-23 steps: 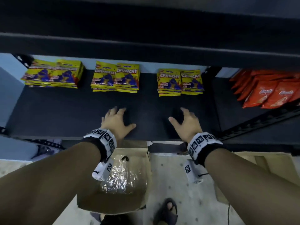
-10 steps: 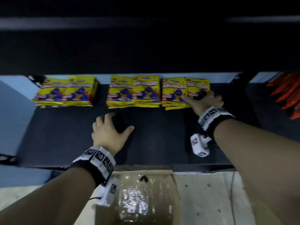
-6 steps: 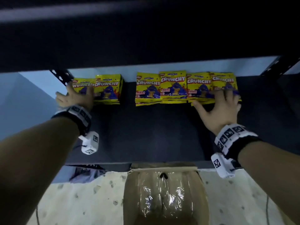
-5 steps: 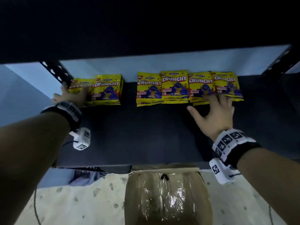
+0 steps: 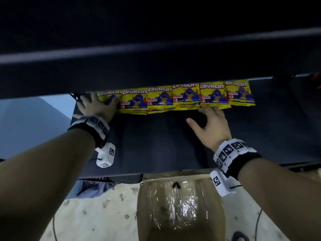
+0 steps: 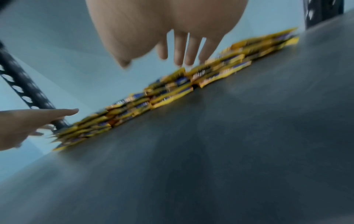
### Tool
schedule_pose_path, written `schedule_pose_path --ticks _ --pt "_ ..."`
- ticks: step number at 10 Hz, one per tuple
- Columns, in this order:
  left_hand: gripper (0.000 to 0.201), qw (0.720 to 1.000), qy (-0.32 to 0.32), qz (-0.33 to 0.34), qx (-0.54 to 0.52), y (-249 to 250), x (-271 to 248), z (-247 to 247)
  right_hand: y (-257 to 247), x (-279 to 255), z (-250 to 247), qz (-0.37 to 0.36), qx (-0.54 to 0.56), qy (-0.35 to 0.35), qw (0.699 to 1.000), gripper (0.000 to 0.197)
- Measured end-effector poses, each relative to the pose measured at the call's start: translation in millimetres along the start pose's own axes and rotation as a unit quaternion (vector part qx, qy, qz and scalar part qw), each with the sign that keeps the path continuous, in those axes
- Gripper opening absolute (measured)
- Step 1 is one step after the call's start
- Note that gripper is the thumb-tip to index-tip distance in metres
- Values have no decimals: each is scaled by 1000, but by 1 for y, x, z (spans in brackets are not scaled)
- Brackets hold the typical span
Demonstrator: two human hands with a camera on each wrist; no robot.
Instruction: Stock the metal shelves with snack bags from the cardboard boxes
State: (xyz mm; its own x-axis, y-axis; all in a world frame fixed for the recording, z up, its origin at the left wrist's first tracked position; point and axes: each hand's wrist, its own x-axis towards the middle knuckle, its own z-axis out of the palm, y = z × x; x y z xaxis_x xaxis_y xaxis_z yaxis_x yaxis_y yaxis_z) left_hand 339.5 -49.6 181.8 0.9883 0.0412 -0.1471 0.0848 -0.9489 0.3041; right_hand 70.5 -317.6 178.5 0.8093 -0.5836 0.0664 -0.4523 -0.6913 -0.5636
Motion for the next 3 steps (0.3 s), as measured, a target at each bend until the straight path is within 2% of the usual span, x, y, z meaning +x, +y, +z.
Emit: schedule_pose_path --ticks 1,2,3 --pt "94 989 59 132 -13 -9 -58 -2 0 -20 -31 -12 2 -72 997 31" --pt "52 958 -89 251 -104 -19 -142 -19 -4 -54 -81 -4 -65 -232 971 20" --pt "11 914 -253 310 -64 -59 -246 -49 -33 -102 -165 -43 -47 -363 930 22"
